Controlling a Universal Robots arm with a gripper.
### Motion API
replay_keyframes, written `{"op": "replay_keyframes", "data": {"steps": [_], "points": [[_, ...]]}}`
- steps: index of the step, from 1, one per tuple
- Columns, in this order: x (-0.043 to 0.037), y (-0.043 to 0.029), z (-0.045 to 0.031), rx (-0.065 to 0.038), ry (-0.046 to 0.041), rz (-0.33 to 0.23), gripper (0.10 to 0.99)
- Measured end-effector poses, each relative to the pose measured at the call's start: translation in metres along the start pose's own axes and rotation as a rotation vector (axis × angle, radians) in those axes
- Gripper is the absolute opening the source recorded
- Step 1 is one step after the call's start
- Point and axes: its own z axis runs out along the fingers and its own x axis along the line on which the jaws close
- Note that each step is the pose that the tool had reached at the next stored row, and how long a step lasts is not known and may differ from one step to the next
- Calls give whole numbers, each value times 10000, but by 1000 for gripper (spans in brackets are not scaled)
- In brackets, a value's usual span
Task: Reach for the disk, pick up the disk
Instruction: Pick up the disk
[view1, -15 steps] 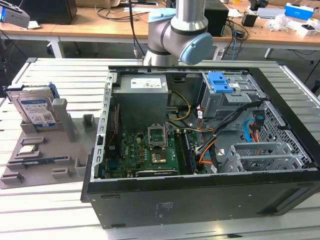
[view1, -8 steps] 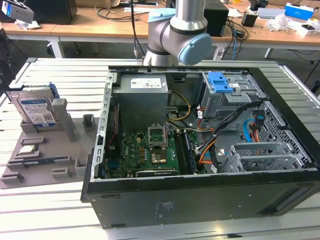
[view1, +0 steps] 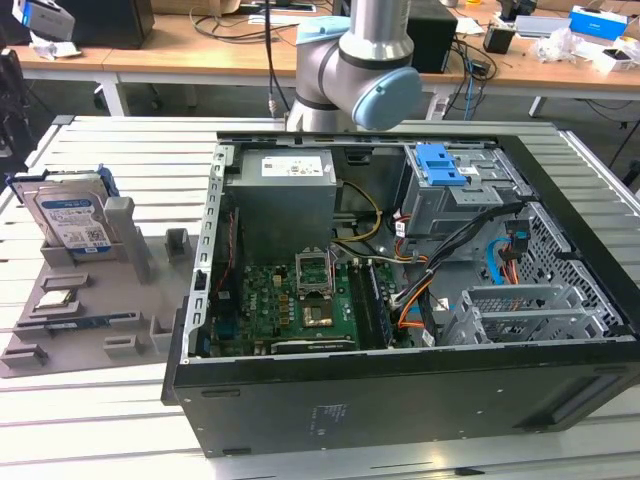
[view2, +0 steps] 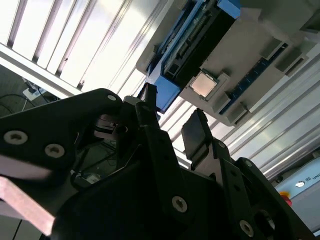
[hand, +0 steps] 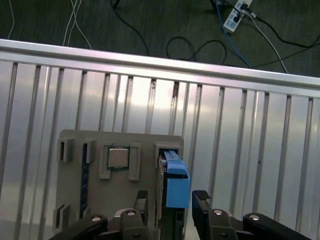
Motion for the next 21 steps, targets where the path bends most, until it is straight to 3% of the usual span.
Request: {"op": "replay_keyframes", "data": {"steps": [12,17,21], "points": [[-114,-20,23,0,0,-1,482],[-110,-25,93,-2,2,0,482],[-55,-21,133,1,2,0,482]]}}
